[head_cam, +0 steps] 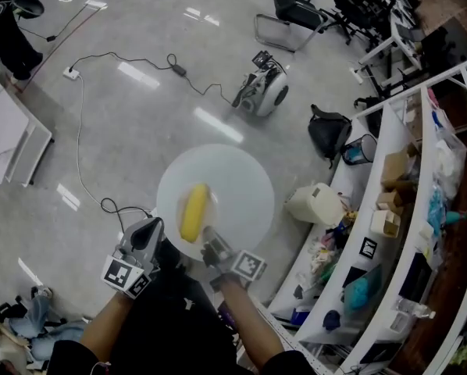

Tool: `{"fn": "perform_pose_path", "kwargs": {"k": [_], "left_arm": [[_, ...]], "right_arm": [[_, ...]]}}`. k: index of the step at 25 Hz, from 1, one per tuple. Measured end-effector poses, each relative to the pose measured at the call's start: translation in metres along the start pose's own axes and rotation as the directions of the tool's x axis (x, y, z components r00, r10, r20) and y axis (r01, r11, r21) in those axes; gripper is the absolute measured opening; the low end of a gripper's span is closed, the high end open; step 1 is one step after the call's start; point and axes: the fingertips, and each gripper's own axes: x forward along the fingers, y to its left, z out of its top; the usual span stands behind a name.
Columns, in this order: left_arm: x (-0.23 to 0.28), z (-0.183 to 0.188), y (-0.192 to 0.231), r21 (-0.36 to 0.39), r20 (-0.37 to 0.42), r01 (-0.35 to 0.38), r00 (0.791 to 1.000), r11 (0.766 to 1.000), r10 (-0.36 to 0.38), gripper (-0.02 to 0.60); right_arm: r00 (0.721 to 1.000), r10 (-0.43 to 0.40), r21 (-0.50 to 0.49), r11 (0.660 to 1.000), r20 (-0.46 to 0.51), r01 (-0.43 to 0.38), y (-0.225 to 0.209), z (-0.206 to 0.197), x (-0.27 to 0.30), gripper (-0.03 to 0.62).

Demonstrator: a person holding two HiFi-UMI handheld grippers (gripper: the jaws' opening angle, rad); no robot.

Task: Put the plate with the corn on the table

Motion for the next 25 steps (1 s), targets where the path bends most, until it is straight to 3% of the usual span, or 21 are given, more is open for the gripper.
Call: {"fn": "perform_pose_path", "kwargs": {"k": [8, 16, 25], "left_arm": [[0.027, -0.009, 0.029, -0.017, -0.003, -0.006, 1.000, 1.000, 0.006, 0.005], [0.047, -0.037, 0.050, -0.039, -0.024, -0.005, 1.000, 0.999, 0.004, 0.005], [0.061, -0.057, 0.066, -0.064, -0.044, -0.018, 0.999, 0.998, 0.016, 0.005]], "right_arm": [[1.000, 0.016, -0.030, 0.999, -0.002, -0.016, -0.020, 0.011, 0.034, 0.032], [0.999, -0.047, -0.005, 0.999, -0.018, 0.047, -0.065, 0.013, 0.058, 0.032], [0.999, -0.042, 0.025, 0.999, -0.020, 0.042, -0.091, 0.012, 0.081, 0.032]]}}
